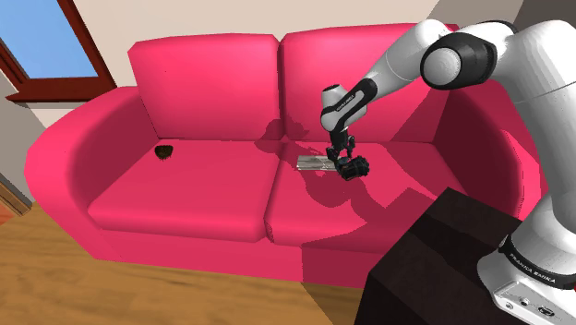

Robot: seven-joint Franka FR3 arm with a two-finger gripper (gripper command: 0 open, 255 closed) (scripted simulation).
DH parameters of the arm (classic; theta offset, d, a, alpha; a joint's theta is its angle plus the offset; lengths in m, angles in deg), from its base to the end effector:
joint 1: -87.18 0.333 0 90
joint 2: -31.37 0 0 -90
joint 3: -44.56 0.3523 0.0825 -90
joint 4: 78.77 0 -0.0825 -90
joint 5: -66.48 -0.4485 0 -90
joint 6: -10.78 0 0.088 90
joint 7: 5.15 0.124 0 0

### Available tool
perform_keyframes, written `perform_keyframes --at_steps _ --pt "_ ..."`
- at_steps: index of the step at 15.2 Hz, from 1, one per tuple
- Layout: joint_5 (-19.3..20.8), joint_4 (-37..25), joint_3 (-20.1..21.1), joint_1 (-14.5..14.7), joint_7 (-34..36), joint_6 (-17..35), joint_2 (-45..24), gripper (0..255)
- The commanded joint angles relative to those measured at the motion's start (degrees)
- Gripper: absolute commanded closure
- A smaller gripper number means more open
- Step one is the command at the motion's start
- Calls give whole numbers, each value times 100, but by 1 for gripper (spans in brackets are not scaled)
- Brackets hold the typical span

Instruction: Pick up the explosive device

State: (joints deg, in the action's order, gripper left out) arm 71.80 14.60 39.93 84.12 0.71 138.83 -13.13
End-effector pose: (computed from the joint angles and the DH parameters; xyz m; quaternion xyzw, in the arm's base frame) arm 0.7275 -0.0977 0.1139 0.9914 -0.0768 -0.0858 0.0618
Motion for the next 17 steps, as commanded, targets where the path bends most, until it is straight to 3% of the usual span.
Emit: perform_keyframes --at_steps 1,7,17 --pt "0 9 -3 -3 -1 1 -4 255" --pt "0 -3 -1 -1 2 -6 -9 255" --pt "5 89 -13 16 -47 -466 545 255"
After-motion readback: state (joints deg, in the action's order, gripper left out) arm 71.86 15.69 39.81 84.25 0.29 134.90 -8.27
